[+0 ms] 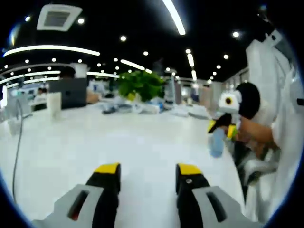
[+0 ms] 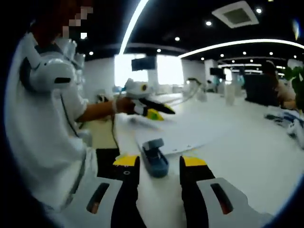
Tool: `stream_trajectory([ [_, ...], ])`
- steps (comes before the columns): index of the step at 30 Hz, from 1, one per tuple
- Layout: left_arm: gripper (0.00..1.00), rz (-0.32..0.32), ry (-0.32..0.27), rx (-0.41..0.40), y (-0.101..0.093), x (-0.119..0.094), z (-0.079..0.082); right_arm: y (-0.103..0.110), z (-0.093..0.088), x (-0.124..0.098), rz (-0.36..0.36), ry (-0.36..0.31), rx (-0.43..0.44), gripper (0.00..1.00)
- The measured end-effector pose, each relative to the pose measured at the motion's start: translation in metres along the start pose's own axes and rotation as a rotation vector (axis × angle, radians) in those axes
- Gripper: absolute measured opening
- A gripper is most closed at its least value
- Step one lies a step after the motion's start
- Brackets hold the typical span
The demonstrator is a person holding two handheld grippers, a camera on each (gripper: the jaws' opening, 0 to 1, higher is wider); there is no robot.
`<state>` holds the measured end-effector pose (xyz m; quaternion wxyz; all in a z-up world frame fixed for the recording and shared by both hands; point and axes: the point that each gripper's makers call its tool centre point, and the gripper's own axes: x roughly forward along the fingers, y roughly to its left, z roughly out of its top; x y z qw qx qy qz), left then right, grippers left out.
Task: Pick up the paper insert the paper into the punch align the paper edges press the punch to punch holes
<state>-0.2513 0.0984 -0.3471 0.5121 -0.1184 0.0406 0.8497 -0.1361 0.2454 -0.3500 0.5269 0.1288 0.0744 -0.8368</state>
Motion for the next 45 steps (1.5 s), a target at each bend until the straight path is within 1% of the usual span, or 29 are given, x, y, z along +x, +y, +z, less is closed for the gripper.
stream_trajectory([
  [2,0.44,0.005,0.010,0.006,0.001,0.003,-0.004,0.003,-0.006,0.007,0.036,0.029,0.008,0.36],
  [4,0.43,-0.007,0.016,-0.006,-0.002,0.007,-0.007,0.003,-0.010,0.014,0.053,0.050,0.011,0.36],
  [6,0.42,-0.016,0.031,0.004,-0.007,0.010,-0.010,0.003,-0.015,0.016,0.065,0.076,0.004,0.31],
  [8,0.42,-0.022,0.045,0.011,-0.010,0.014,-0.013,0.003,-0.016,0.018,0.079,0.074,0.007,0.31],
  [9,0.41,-0.034,0.063,0.023,-0.014,0.016,-0.016,0.004,-0.016,0.019,0.086,0.074,0.008,0.30],
  [11,0.41,-0.036,0.083,0.046,-0.015,0.018,-0.020,0.005,-0.016,0.018,0.098,0.069,0.010,0.29],
  [14,0.40,-0.037,0.073,0.033,-0.015,0.019,-0.019,0.004,-0.016,0.018,0.105,0.065,0.017,0.24],
  [15,0.38,-0.035,0.071,0.032,-0.014,0.019,-0.019,0.004,-0.015,0.018,0.107,0.064,0.018,0.24],
  [23,0.36,-0.025,0.068,0.051,-0.013,0.018,-0.020,0.004,-0.015,0.018,0.103,0.060,0.015,0.24],
  [27,0.35,-0.015,0.066,0.061,-0.013,0.018,-0.020,0.000,-0.016,0.017,0.086,0.057,0.036,0.24],
  [30,0.35,-0.004,0.060,0.064,-0.012,0.018,-0.020,-0.006,-0.016,0.016,0.058,0.054,0.039,0.24],
  [39,0.35,-0.003,0.058,0.064,-0.010,0.016,-0.020,-0.008,-0.016,0.013,0.071,0.031,0.071,0.23],
  [45,0.35,-0.003,0.057,0.068,-0.011,0.015,-0.020,-0.012,-0.016,0.014,0.060,0.030,0.065,0.23],
])
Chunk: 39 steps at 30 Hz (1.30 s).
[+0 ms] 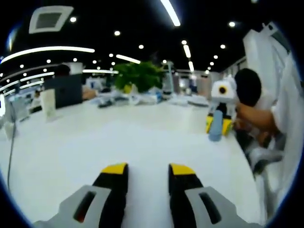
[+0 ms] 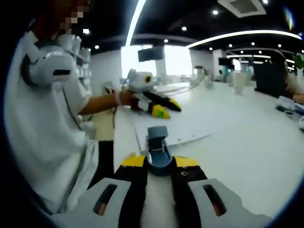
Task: Pick up the paper insert the paper into the punch align the paper edges press the punch to punch holes
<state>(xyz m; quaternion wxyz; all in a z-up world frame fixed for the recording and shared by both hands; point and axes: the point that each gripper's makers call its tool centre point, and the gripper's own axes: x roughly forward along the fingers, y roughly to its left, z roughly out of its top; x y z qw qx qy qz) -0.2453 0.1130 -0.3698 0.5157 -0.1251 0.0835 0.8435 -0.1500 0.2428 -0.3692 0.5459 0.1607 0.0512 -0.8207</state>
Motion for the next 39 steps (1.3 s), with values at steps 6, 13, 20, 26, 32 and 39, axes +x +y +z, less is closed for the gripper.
stream_trajectory([
  [6,0.35,0.000,0.000,-0.001,-0.001,-0.001,0.000,-0.007,0.002,0.003,-0.023,0.005,0.008,0.23],
  [13,0.35,0.001,-0.003,-0.005,0.001,-0.003,-0.001,-0.014,0.004,0.011,-0.057,0.021,0.025,0.23],
  [20,0.35,0.017,-0.005,-0.002,0.003,-0.004,-0.001,-0.030,0.008,0.015,-0.120,0.050,0.010,0.23],
  [26,0.35,0.029,-0.006,-0.003,0.006,-0.003,-0.001,-0.054,0.009,0.019,-0.205,0.043,0.032,0.23],
  [32,0.35,0.032,-0.006,-0.004,0.007,-0.002,-0.001,-0.075,0.011,0.018,-0.296,0.036,0.046,0.23],
  [39,0.35,0.036,-0.007,-0.006,0.008,-0.002,-0.001,-0.085,0.014,0.020,-0.339,0.027,0.033,0.23],
])
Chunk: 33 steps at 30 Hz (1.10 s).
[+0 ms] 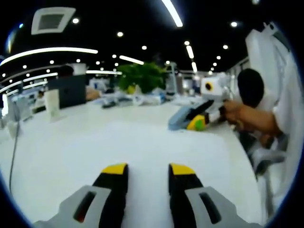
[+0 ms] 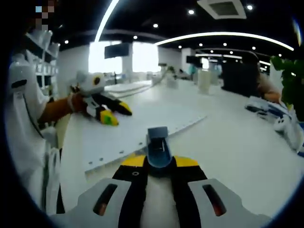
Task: Pick up the paper insert the paper into the punch align the paper edges press the punch to punch holes
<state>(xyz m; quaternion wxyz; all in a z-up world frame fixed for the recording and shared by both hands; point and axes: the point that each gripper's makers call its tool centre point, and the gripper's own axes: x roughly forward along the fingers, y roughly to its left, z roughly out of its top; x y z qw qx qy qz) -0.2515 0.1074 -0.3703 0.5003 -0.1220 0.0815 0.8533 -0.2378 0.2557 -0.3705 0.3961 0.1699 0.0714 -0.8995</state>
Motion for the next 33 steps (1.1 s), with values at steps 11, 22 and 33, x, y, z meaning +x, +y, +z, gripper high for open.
stream_trajectory([
  [11,0.35,0.001,0.000,0.000,-0.002,0.000,0.000,-0.033,0.004,0.007,-0.117,-0.007,0.036,0.23],
  [22,0.35,0.000,-0.001,-0.001,-0.003,-0.001,-0.001,-0.068,0.007,0.015,-0.222,-0.004,0.055,0.23],
  [33,0.35,0.000,-0.001,-0.005,-0.003,-0.002,-0.001,-0.100,0.012,0.027,-0.295,-0.004,0.056,0.23],
])
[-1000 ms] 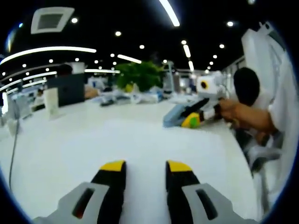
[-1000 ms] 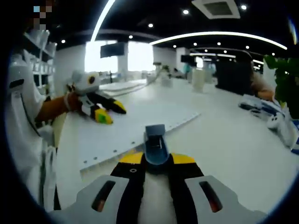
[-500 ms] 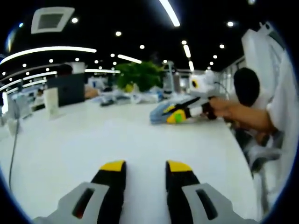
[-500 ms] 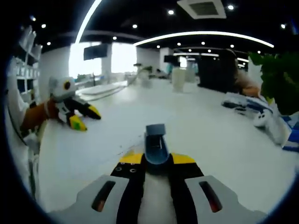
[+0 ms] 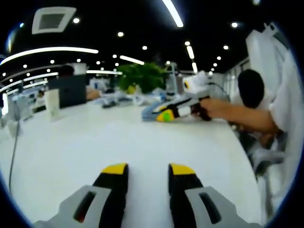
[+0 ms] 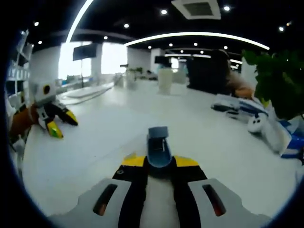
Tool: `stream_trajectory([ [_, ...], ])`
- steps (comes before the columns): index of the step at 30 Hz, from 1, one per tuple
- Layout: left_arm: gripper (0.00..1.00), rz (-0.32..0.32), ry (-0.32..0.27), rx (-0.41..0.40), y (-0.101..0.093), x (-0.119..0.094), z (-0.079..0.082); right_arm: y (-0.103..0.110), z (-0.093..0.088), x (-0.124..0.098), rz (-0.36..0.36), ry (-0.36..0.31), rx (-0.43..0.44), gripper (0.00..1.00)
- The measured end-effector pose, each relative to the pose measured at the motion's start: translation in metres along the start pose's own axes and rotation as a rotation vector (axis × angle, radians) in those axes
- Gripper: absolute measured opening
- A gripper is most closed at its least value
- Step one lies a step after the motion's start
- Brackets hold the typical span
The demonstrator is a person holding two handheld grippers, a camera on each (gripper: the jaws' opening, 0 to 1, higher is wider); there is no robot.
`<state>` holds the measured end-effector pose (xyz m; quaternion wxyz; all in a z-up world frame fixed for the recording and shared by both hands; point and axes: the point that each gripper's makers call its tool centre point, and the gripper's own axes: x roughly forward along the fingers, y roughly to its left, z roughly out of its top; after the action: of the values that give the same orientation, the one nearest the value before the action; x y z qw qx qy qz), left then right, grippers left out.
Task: Pick up the paper insert the paper into the punch align the paper edges press the punch to punch holes
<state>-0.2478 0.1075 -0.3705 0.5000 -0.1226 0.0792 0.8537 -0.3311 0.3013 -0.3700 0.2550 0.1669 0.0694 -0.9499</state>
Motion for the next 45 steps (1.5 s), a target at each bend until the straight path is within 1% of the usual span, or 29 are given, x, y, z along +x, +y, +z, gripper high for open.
stream_trajectory([
  [3,0.35,0.000,0.000,0.000,0.000,0.000,0.000,-0.007,0.001,0.002,-0.029,0.000,0.005,0.23],
  [6,0.35,0.000,0.000,-0.001,0.000,0.000,0.000,-0.014,0.000,0.002,-0.054,-0.004,0.027,0.23],
  [17,0.35,0.001,-0.001,-0.008,0.002,0.000,0.001,-0.015,-0.001,0.002,-0.052,-0.015,0.051,0.23],
  [21,0.35,0.001,0.000,-0.004,0.002,0.001,0.001,-0.016,-0.004,0.003,-0.049,0.005,0.048,0.23],
  [23,0.38,-0.007,0.001,-0.003,0.001,0.001,0.001,-0.015,-0.004,0.003,-0.049,0.000,0.047,0.24],
  [28,0.47,-0.018,-0.012,0.004,-0.001,0.001,0.004,-0.012,-0.002,0.000,-0.043,-0.001,0.033,0.34],
  [30,0.55,-0.026,-0.044,-0.043,-0.001,0.000,0.011,-0.011,-0.002,-0.003,-0.044,0.000,0.028,0.38],
  [31,0.58,-0.020,-0.061,-0.058,0.002,-0.001,0.014,-0.011,-0.003,-0.005,-0.046,0.003,0.030,0.39],
  [33,0.64,-0.003,-0.072,-0.072,0.008,0.000,0.016,-0.012,-0.004,-0.009,-0.049,0.011,0.024,0.38],
  [34,0.67,0.000,-0.081,-0.077,0.010,-0.001,0.018,-0.011,-0.004,-0.011,-0.050,0.014,0.024,0.40],
  [35,0.71,0.004,-0.087,-0.088,0.011,-0.001,0.019,-0.010,-0.004,-0.014,-0.051,0.014,0.024,0.43],
  [39,0.82,0.014,-0.084,-0.088,0.013,0.001,0.018,-0.004,-0.006,-0.021,-0.039,0.020,0.053,0.63],
  [42,0.88,0.023,-0.072,-0.091,0.012,0.001,0.017,0.003,-0.005,-0.030,-0.042,0.023,0.031,0.73],
  [45,0.89,0.032,-0.066,-0.096,0.013,0.000,0.017,0.007,-0.007,-0.041,-0.043,0.050,0.021,0.77],
])
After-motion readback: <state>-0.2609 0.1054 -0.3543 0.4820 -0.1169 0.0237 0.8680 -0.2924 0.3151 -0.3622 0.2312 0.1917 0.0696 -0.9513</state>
